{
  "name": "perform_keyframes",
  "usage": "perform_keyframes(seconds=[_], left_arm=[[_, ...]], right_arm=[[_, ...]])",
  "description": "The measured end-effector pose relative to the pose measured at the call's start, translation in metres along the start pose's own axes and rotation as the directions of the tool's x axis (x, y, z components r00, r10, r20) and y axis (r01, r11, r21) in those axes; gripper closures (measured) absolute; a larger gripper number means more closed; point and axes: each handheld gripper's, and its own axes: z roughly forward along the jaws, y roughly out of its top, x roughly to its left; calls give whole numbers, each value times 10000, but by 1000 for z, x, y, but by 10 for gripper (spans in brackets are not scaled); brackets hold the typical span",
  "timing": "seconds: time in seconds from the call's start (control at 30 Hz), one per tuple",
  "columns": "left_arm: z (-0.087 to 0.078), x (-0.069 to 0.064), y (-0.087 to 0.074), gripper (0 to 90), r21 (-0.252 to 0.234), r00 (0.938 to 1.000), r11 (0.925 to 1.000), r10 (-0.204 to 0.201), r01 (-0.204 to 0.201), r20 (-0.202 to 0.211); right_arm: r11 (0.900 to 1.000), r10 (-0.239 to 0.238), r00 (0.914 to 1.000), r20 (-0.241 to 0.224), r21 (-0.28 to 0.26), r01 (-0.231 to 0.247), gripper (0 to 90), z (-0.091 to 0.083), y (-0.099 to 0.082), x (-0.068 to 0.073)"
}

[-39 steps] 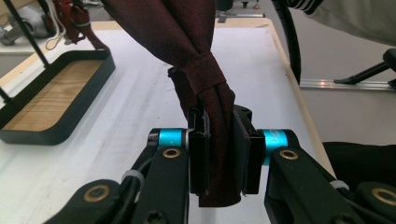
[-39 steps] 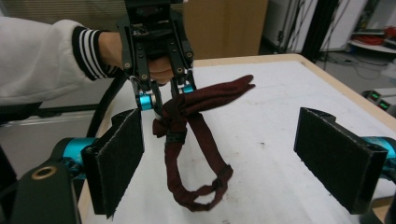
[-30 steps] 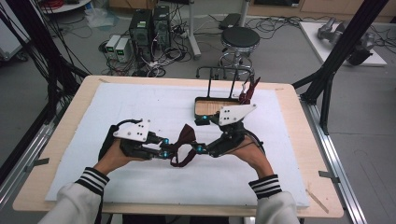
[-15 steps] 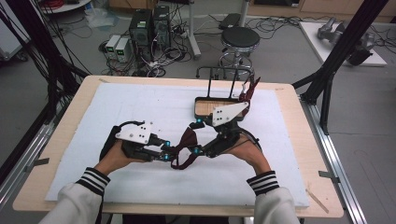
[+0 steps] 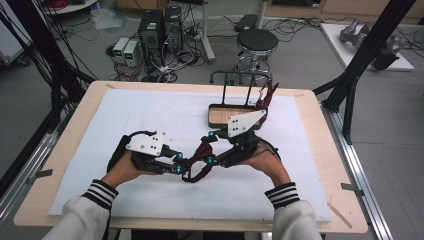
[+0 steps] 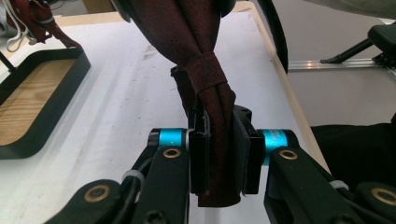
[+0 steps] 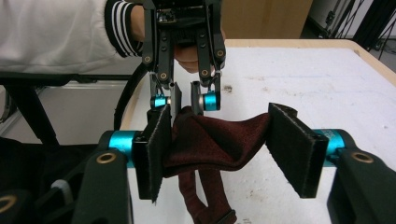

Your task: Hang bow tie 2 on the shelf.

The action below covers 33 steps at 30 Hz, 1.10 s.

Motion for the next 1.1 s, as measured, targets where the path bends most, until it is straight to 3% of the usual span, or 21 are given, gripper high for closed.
perform_keyframes(seconds=[0.13,0.4,0.7,0.73,0.83,0.97,1.1], left_arm=[[-1,0,0,782,54,9999,10000,15,-14,-132],[-4,1,-1,782,-19,9995,10000,-78,77,-302],[-6,1,-1,746,-176,9984,9997,-172,163,-530],[-6,1,-1,697,-274,9972,9995,-202,183,-719],[-8,2,-2,422,-604,9927,9965,-640,580,-1024],[-8,1,-5,231,-901,9850,9934,-836,705,-1510],[-10,1,-10,154,-1285,9790,9887,-998,774,-1776]], right_arm=[[9999,36,10000,-26,97,-36,484,0,0,0],[9996,88,10000,22,279,-88,749,-1,-1,0],[9997,14,9999,164,230,-18,772,-1,1,2],[9998,-43,9998,189,192,39,774,-1,1,1],[9997,-73,9997,252,243,67,775,-2,1,1],[9999,-129,9987,489,57,126,775,-3,3,2],[10000,-91,9967,808,-18,92,774,-7,3,2]])
